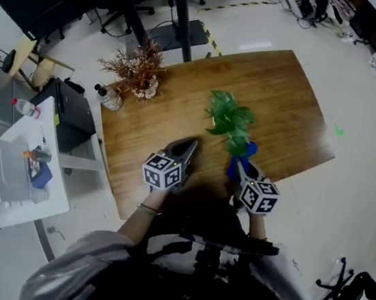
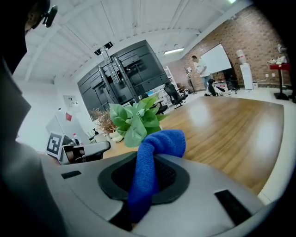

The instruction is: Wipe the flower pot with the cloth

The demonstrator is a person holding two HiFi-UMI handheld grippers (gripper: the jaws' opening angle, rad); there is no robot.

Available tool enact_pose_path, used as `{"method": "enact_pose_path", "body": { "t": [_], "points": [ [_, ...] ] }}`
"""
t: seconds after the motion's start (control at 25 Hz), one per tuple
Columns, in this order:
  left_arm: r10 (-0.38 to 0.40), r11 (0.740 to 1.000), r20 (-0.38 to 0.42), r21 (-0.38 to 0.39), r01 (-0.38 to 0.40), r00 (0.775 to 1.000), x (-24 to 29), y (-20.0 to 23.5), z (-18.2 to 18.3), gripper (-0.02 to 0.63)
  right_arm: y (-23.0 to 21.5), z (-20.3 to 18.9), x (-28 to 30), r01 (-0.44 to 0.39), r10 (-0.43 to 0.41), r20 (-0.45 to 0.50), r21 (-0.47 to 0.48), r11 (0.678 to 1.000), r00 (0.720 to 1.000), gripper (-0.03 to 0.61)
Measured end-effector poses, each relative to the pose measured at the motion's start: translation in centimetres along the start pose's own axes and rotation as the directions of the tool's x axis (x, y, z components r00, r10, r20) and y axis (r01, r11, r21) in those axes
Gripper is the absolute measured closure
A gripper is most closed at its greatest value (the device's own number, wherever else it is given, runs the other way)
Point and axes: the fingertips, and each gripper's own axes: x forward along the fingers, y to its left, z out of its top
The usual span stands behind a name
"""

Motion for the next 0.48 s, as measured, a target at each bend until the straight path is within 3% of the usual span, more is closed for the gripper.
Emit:
{"method": "enact_pose_path", "body": {
  "t": [0.48],
  "points": [
    [-0.178, 0.982, -0.066, 0.048, 0.181, 0.982, -0.6, -4.6, -1.2, 0.607, 2.7, -1.9, -2.0, 0.055, -0.057, 0.046, 0.058, 0.997, 0.997, 0.523]
  ]
}}
